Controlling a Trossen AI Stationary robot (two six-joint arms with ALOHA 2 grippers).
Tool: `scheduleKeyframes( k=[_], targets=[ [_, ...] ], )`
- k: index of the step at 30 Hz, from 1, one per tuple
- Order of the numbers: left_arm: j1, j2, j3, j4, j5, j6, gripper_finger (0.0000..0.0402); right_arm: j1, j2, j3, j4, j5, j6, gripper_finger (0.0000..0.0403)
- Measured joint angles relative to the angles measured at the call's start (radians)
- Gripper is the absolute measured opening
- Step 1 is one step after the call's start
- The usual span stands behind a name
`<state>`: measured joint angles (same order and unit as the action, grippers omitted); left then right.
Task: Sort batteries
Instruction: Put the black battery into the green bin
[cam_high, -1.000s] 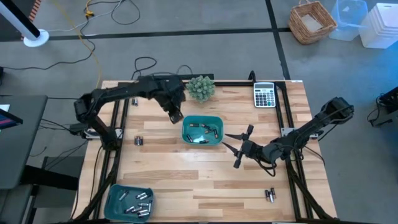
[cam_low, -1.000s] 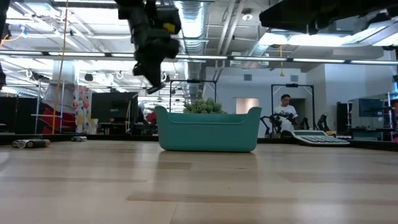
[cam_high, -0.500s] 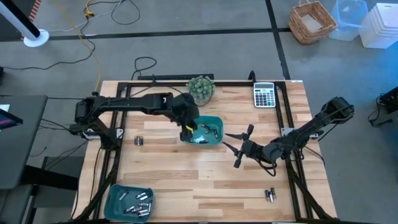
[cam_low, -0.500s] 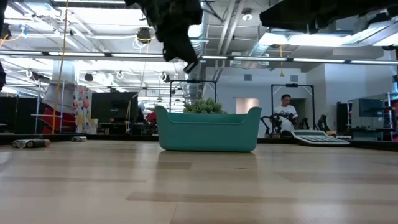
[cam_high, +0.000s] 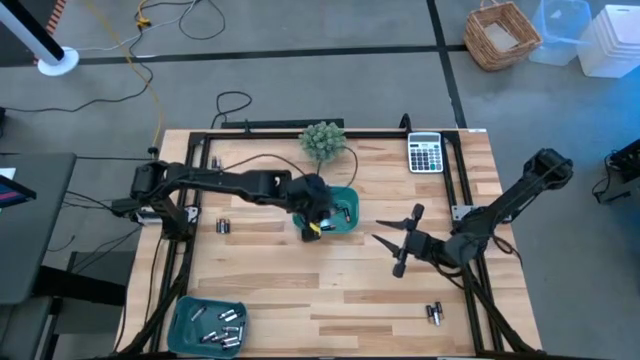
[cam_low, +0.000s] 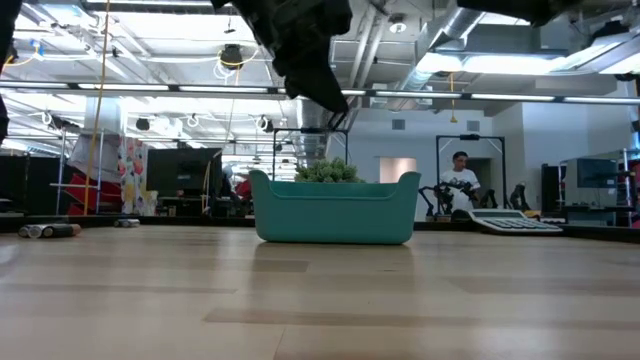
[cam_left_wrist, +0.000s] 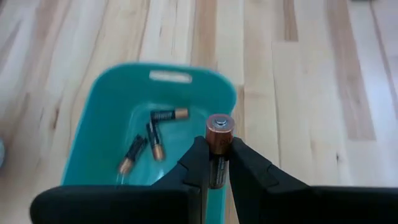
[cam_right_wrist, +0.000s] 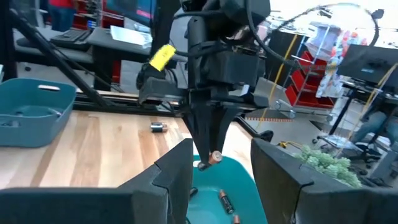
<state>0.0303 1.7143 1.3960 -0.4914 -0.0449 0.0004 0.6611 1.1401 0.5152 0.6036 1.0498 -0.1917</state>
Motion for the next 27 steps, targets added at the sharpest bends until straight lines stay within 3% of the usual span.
scheduleKeyframes(
  k=[12, 19, 27],
  targets=[
    [0.027, 0.007, -0.120, 0.206, -0.076, -0.033, 0.0039, 0.002, -0.003, 0.000, -0.005, 0.001, 0.007, 0.0177],
    [0.052, 0.007, -0.145, 0.217, -0.078, -0.063, 0.0041, -0.010, -0.003, 0.000, -0.006, 0.001, 0.041, 0.0177],
    [0.056, 0.007, -0.144, 0.221, -0.076, -0.062, 0.0103, -0.009, -0.003, 0.000, -0.007, 0.001, 0.064, 0.0177]
  ],
)
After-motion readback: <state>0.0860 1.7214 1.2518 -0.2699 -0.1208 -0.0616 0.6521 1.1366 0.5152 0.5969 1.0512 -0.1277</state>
